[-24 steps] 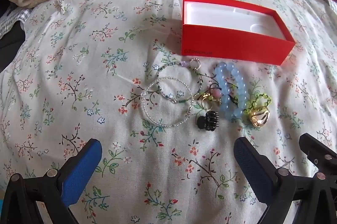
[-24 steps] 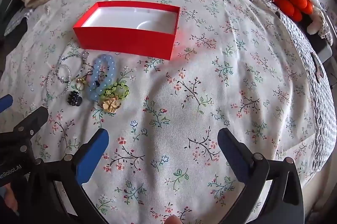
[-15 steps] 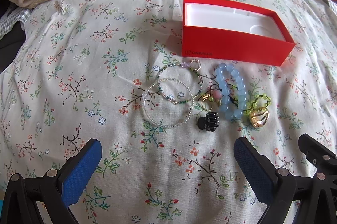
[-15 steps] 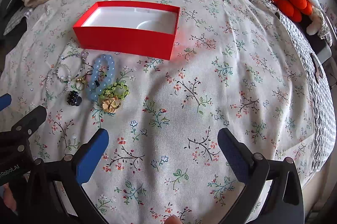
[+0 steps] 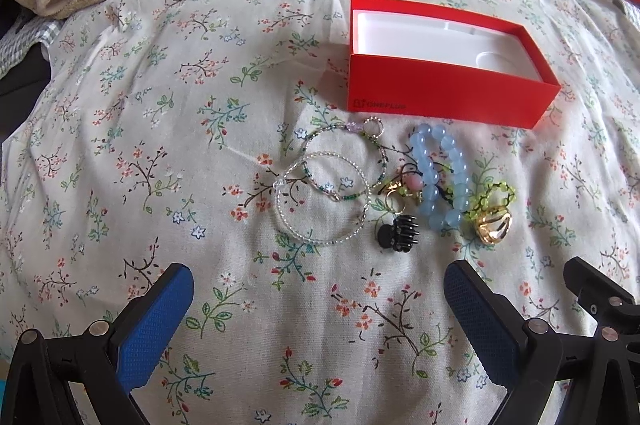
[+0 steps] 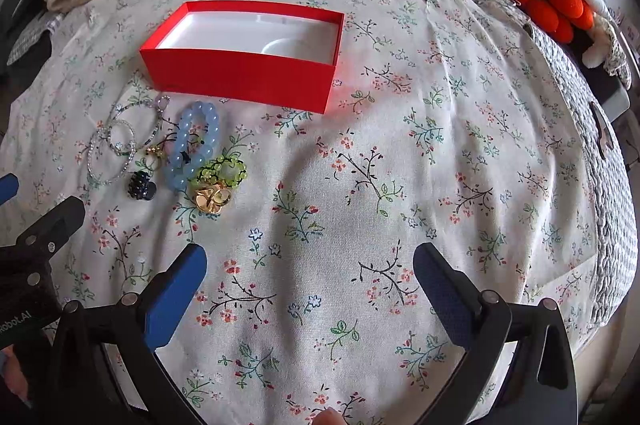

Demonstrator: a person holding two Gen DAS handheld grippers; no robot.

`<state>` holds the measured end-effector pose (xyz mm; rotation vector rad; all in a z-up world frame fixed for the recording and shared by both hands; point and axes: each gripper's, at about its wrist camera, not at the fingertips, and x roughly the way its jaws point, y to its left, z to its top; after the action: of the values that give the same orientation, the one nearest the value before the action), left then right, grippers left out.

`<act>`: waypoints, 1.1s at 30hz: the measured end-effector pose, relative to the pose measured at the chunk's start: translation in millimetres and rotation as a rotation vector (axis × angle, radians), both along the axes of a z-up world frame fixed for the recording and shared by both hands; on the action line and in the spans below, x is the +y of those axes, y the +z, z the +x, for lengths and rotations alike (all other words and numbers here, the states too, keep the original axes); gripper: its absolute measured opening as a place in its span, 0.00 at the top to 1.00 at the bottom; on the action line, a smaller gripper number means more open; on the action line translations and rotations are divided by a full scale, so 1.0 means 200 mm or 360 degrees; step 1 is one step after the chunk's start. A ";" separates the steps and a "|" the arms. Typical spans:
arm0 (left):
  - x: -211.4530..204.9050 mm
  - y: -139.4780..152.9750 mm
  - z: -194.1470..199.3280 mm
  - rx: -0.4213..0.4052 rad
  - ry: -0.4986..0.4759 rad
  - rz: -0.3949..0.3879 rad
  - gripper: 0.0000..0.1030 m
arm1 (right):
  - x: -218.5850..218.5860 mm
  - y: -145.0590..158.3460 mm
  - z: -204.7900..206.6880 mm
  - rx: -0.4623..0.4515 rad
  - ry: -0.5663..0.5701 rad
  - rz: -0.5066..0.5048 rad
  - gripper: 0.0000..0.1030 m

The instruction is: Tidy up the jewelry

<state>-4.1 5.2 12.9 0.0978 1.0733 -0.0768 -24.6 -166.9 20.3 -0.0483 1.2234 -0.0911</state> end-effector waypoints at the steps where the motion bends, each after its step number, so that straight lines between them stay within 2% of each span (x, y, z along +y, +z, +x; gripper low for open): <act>1: 0.00 0.00 0.00 -0.0001 0.0000 0.0000 0.00 | 0.00 0.00 0.00 0.0000 0.0000 0.0000 0.00; 20: 0.00 0.01 -0.01 -0.0023 -0.0008 0.0015 0.00 | 0.01 0.01 0.01 -0.0032 0.0002 -0.0033 0.00; 30: 0.00 0.01 0.00 -0.0026 -0.0004 0.0015 0.00 | 0.00 0.02 0.01 0.0024 0.0001 -0.0011 0.00; 33: 0.00 0.01 0.00 -0.0024 -0.0004 0.0014 0.00 | 0.00 0.03 0.01 -0.0001 -0.0001 -0.0013 0.00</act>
<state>-4.6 6.0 15.5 0.1076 1.0584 -0.0733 -22.1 -166.4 25.4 -0.0552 1.2223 -0.0968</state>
